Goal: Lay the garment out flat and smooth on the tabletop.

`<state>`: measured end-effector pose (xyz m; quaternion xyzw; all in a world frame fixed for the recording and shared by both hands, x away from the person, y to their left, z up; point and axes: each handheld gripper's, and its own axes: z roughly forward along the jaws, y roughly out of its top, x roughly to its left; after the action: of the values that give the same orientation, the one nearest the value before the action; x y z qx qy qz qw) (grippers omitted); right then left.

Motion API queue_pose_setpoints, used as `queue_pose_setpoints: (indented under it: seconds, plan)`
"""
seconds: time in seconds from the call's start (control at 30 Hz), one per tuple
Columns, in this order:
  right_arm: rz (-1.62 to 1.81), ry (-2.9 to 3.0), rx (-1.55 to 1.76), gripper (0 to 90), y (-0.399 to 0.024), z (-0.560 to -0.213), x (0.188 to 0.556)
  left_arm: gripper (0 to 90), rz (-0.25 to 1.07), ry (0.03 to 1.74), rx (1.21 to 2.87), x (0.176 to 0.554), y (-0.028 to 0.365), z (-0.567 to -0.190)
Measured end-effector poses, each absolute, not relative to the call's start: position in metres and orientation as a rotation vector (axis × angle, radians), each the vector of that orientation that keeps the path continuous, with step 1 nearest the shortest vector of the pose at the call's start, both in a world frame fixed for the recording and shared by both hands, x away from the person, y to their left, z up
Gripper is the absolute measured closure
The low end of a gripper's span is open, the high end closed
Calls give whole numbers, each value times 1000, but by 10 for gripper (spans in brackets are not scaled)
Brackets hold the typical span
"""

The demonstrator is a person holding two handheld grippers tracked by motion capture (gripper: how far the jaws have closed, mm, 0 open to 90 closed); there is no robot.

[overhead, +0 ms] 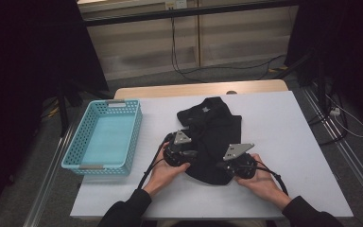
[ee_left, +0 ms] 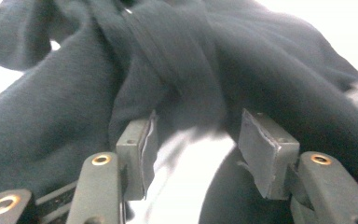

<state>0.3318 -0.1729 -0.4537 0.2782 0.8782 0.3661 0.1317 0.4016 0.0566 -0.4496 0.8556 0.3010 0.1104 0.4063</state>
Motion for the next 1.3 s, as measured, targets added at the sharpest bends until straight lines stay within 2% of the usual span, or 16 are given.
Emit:
queue_pose_setpoints:
  seconds: [0.03, 0.13, 0.17, 0.2, 0.23, 0.33, 0.47, 0.57, 0.63, 0.7, 1.03, 1.3]
  plan:
    - [1067, 2547, 809, 900, -174, -454, 332, 458, 303, 774, 2155, 404, 55, -449]
    - [1060, 2543, 825, 900, -179, -454, 331, 532, 318, 826, 2111, 411, 50, -449]
    - [1059, 2544, 829, 900, -180, -454, 330, 581, 343, 837, 2113, 413, 49, -449]
    - [1058, 2540, 833, 900, -182, -454, 330, 684, 363, 851, 2114, 414, 50, -449]
    - [1053, 2540, 838, 900, -184, -454, 329, 747, 348, 864, 2110, 416, 51, -449]
    - [1059, 2536, 850, 900, -187, -454, 328, 810, 330, 878, 2100, 417, 59, -444]
    - [1088, 2527, 897, 876, -187, -455, 331, 830, 303, 894, 2060, 417, 69, -434]
    - [1122, 2496, 900, 737, -182, -452, 333, 830, 297, 890, 2063, 416, 77, -428]
    - [1138, 2465, 894, 695, -178, -449, 335, 829, 292, 889, 2053, 414, 84, -423]
    - [1169, 2436, 904, 616, -176, -446, 337, 830, 296, 899, 2023, 414, 90, -417]
    - [1165, 2390, 975, 515, -170, -448, 348, 833, 367, 985, 1985, 441, 97, -411]
    - [1151, 2367, 1003, 506, -182, -449, 349, 832, 355, 1062, 1984, 471, 91, -430]
